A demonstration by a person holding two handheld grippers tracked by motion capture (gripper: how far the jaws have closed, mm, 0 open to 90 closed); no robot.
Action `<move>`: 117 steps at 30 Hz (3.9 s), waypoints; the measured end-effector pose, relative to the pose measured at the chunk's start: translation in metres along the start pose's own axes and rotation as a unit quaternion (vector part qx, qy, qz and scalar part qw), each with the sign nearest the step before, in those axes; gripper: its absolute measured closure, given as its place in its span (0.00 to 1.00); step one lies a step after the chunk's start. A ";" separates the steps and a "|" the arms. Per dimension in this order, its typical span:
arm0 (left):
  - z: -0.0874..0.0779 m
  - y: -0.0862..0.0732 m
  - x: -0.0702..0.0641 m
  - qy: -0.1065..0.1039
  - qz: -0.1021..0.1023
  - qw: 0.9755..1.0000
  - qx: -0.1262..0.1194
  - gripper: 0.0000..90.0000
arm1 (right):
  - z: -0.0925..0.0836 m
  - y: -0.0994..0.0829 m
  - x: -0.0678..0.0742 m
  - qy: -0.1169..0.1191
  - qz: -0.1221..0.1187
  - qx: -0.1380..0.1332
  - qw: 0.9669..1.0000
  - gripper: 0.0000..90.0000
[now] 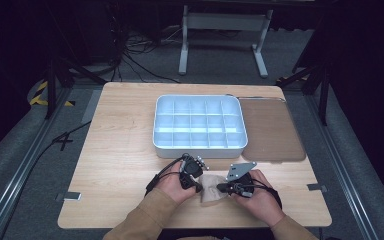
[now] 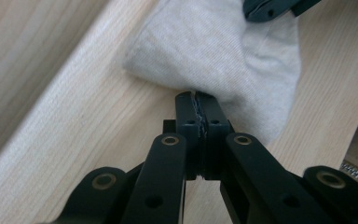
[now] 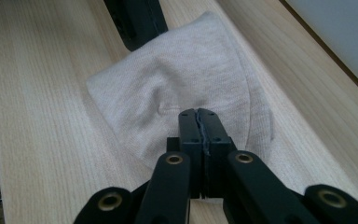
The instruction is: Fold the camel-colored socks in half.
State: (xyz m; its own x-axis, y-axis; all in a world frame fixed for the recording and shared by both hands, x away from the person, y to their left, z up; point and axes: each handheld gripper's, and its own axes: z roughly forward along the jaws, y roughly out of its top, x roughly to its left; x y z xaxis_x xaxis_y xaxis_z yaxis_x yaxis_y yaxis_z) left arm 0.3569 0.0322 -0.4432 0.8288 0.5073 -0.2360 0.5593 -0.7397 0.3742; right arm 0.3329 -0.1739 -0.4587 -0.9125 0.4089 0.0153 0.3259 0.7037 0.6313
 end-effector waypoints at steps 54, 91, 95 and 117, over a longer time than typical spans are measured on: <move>0.008 0.026 -0.023 -0.023 0.077 0.995 -0.064 0.97 | -0.009 -0.014 -0.011 -0.024 0.050 0.037 0.998 1.00; 0.015 0.018 -0.029 0.035 0.139 0.987 -0.071 0.51 | -0.020 0.002 -0.008 -0.046 0.121 -0.065 0.989 0.62; 0.014 0.016 -0.029 0.029 0.131 0.988 -0.072 0.50 | -0.011 0.001 -0.009 -0.044 0.127 -0.062 0.989 0.57; 0.001 0.013 -0.032 0.033 0.126 0.989 -0.065 0.50 | 0.006 -0.012 -0.025 0.028 0.190 -0.049 0.980 0.54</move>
State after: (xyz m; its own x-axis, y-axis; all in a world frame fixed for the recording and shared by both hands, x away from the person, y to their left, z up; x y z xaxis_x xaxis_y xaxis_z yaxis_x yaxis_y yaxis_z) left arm 0.3379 0.0061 -0.4315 0.9366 0.3448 -0.0620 0.3241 -0.7857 0.5269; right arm 0.3532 -0.1894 -0.4710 -0.7423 0.5971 0.3041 0.6224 0.4464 0.6429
